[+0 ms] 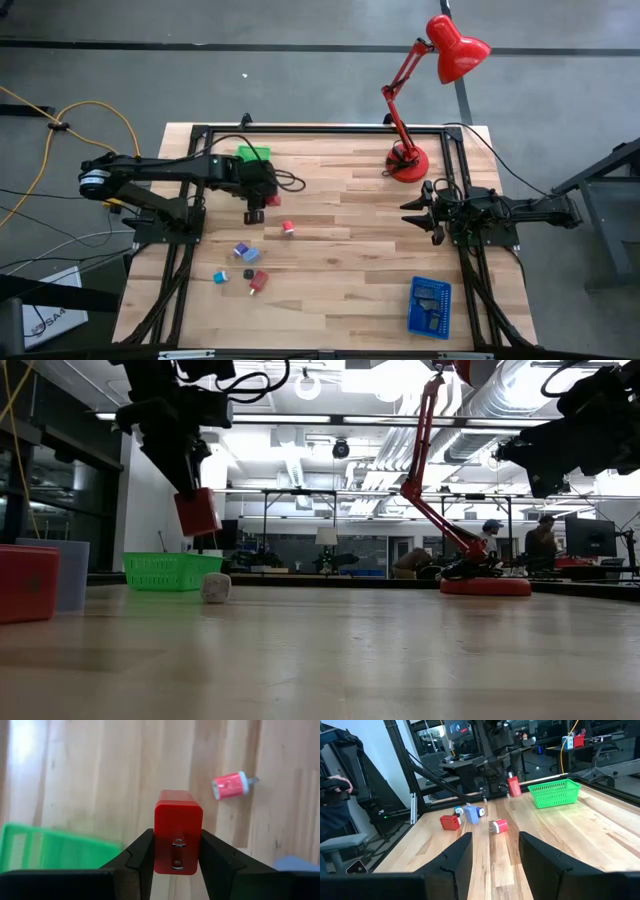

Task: Pick & Place Office items
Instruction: Put the top red charger adapter into the green bin

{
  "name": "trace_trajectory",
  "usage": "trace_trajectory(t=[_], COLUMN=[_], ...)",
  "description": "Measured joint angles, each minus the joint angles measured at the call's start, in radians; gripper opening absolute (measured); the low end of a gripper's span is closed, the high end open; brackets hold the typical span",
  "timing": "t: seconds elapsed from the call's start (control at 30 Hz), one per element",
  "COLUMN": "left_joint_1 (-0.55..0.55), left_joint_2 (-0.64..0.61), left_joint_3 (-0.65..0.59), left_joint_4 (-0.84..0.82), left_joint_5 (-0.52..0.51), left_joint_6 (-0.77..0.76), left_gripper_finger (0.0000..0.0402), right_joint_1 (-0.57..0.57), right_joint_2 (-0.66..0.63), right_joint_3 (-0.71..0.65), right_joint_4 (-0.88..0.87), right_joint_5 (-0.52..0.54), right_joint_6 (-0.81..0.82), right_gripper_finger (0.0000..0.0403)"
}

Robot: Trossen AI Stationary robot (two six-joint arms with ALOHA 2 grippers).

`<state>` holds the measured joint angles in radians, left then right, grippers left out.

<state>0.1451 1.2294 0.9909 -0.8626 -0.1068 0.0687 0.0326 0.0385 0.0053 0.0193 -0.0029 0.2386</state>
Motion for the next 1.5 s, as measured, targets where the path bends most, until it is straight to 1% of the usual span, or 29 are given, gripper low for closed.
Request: trace_trajectory(t=[0.13, 0.2, 0.47, 0.57, 0.8, 0.97, 1.1, 1.17, 1.3, 1.5], left_joint_1=[0.048, 0.074, 0.19, 0.24, 0.352, 0.415, 0.448, 0.456, 0.463, 0.486], left_joint_2=[-0.029, -0.046, -0.11, -0.122, -0.121, -0.121, -0.103, -0.086, -0.031, 0.036], left_joint_3=[0.0, 0.0, 0.0, 0.0, 0.0, 0.0, 0.0, 0.0, 0.001, 0.001], left_joint_4=[-0.005, -0.005, -0.019, -0.044, -0.073, -0.073, -0.073, -0.072, -0.072, -0.038], left_joint_5=[-0.007, -0.027, -0.036, -0.055, -0.114, -0.136, -0.139, -0.138, -0.137, -0.137], left_joint_6=[-0.036, -0.047, -0.062, -0.074, -0.203, -0.356, -0.482, -0.517, -0.553, -0.556], left_gripper_finger=[0.0118, 0.0118, 0.0118, 0.0118, 0.0118, 0.0118, 0.0118, 0.0118, 0.0118, 0.0118], right_joint_1=[0.0, 0.0, 0.0, 0.0, 0.0, 0.0, 0.0, 0.0, 0.0, 0.0], right_joint_2=[0.0, 0.0, 0.0, 0.0, 0.0, 0.0, 0.0, 0.0, 0.0, 0.0], right_joint_3=[0.0, 0.0, 0.0, 0.0, 0.0, 0.0, 0.0, 0.0, 0.0, 0.0], right_joint_4=[0.0, 0.0, 0.0, 0.0, 0.0, 0.0, 0.0, 0.0, 0.0, 0.0], right_joint_5=[0.0, 0.0, 0.0, 0.0, 0.0, 0.0, 0.0, 0.0, 0.0, 0.0], right_joint_6=[0.0, 0.0, 0.0, 0.0, 0.0, 0.0, 0.0, 0.0, 0.0, 0.0], right_gripper_finger=[0.0146, 0.0146, 0.0146, 0.0146, 0.0146, 0.0146, 0.0146, 0.0146, 0.0146, 0.0146])
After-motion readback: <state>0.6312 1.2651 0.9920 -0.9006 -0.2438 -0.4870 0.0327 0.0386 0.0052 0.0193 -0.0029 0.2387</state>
